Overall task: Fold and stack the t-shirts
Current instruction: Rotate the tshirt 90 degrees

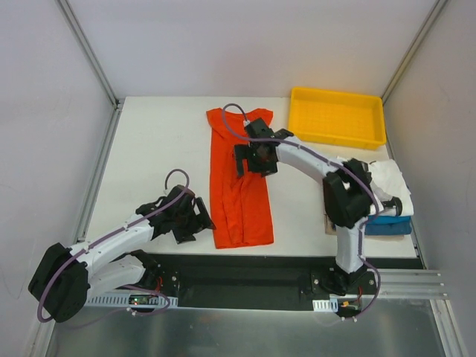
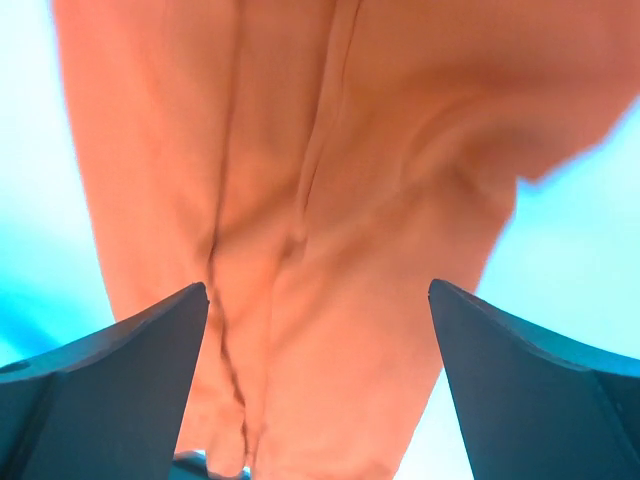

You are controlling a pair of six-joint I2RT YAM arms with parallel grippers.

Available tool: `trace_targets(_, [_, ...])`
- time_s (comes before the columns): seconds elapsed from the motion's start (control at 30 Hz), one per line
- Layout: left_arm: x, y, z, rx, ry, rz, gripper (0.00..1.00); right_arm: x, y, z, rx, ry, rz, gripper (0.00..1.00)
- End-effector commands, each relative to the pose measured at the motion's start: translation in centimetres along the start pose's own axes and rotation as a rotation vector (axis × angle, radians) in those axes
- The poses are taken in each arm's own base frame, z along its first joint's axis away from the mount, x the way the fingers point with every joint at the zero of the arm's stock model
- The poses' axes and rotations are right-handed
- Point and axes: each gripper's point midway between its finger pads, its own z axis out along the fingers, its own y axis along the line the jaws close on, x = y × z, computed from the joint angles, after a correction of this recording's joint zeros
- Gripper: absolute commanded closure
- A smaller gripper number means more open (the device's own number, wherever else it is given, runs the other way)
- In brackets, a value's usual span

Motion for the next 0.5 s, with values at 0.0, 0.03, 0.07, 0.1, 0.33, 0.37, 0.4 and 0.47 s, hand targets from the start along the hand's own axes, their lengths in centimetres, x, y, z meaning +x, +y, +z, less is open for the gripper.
trace_targets(0.0, [1.6,-0.8,0.2,0.065,0.087,-0.017,0.21,-1.0,0.7,-10.1,0.003,-0.308,-0.040,0.03])
trace_targets(0.03, [2.1,-0.6,0.4,0.062,0.105,-0.025,0.25,-1.4,0.7,-13.1,-0.025,-0.413,-0.022,0.03])
trace_targets(0.07, [2.3,-0.9,0.5,0.072,0.108,-0.023,0.30,-1.0,-0.1,-13.9,-0.011,-0.458,0.034,0.03])
trace_targets(0.1, [2.9,-1.0,0.5,0.075,0.120,-0.010,0.33,1.7,-1.9,-12.6,0.021,-0.427,0.058,0.03])
trace_targets(0.33, [4.4,-0.5,1.3,0.026,0.117,0.006,0.50,8.8,0.7,-13.8,-0.299,-0.370,0.047,0.03])
trace_targets(0.37, [4.3,-0.5,1.4,0.018,0.109,0.010,0.51,9.9,1.5,-13.5,-0.338,-0.331,0.028,0.03])
trace_targets(0.4, [4.3,-0.4,1.6,0.002,0.107,0.017,0.53,10.6,1.8,-13.2,-0.350,-0.309,0.021,0.03])
trace_targets(0.47, [4.4,-0.4,1.9,-0.015,0.103,0.026,0.56,12.5,3.0,-12.3,-0.378,-0.261,-0.024,0.03])
